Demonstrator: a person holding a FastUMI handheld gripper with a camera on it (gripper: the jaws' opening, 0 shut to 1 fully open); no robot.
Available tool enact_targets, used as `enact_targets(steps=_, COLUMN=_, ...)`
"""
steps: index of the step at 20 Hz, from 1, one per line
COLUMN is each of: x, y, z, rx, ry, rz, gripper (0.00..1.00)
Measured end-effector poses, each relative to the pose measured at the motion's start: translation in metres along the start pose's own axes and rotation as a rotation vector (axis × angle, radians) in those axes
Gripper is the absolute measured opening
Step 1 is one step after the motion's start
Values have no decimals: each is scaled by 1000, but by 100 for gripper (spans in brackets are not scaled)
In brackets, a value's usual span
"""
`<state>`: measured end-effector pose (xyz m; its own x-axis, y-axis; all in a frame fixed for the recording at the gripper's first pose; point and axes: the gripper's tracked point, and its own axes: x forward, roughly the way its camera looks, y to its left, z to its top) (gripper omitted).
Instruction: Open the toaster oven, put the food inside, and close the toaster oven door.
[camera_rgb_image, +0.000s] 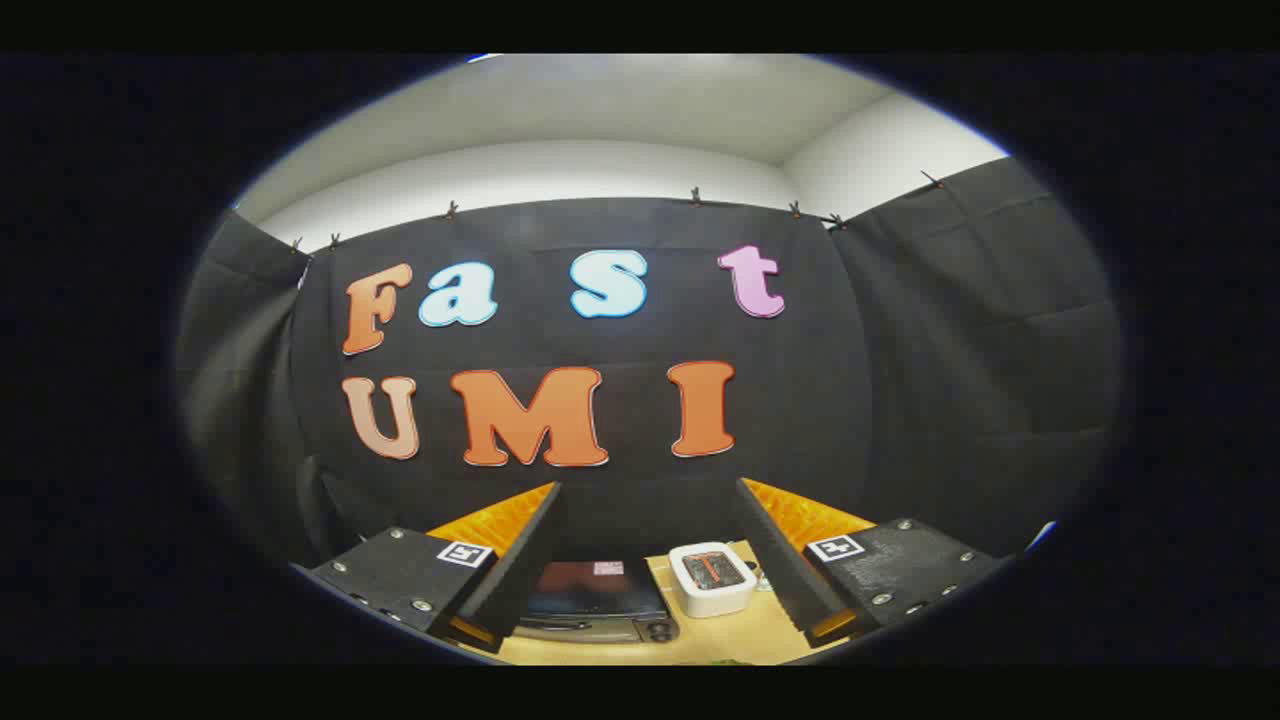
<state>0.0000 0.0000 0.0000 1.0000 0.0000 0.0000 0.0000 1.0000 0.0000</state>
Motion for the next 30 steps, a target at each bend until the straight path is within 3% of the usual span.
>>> enact_targets(steps=17, x=9, y=38, z=-32, rx=2, ry=77, rz=57, gripper=99)
enact_targets(steps=30, x=53, y=136, z=-227, rx=-144, ry=475, rz=183, gripper=99)
